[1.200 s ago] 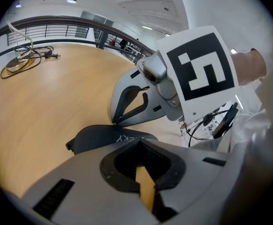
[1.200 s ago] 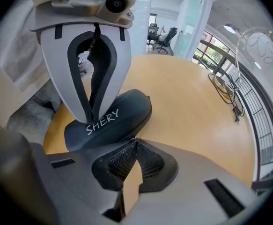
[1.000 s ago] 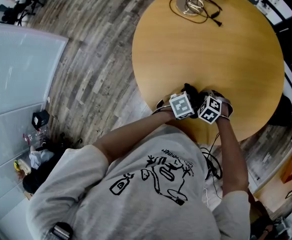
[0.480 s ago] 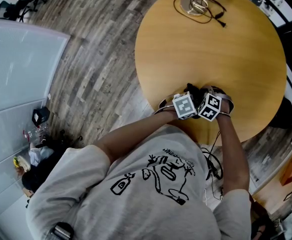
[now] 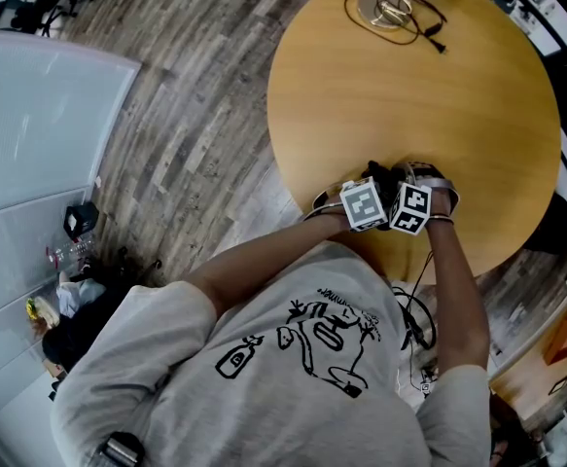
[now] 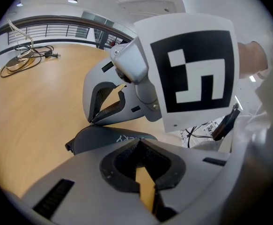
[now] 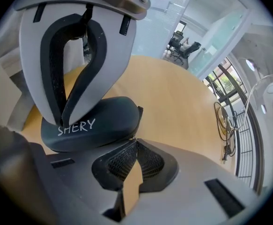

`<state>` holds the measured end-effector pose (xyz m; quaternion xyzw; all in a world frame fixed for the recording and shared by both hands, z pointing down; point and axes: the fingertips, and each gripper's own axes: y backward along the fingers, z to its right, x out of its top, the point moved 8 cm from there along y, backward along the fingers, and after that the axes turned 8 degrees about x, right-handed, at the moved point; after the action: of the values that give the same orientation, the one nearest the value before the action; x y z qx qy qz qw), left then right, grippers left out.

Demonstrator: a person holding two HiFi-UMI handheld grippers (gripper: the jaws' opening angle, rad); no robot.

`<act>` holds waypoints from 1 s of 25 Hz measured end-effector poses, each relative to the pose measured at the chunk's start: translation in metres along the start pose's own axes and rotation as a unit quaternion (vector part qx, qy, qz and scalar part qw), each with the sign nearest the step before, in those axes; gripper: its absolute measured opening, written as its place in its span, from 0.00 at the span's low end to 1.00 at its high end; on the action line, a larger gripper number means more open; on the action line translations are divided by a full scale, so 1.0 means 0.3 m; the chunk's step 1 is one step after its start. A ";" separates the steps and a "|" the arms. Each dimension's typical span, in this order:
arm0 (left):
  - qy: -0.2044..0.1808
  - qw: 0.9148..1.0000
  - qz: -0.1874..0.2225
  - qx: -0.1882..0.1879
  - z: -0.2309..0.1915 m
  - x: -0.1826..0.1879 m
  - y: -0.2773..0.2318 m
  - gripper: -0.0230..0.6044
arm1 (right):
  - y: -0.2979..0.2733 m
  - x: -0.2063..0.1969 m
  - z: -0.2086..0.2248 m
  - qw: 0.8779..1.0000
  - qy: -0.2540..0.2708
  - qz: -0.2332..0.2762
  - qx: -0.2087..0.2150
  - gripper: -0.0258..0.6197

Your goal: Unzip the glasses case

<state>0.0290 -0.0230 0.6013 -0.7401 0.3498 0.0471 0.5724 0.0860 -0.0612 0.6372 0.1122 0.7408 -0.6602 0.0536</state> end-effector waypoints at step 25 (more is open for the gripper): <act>0.019 0.999 0.027 -0.011 0.018 -0.063 0.041 0.05 | 0.188 -0.146 -0.140 0.928 -0.343 0.133 -0.055 0.08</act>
<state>0.0094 -0.0107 0.5984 -0.7374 0.3796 0.0524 0.5562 0.1449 -0.0180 0.5977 -0.0264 0.6906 -0.6035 0.3978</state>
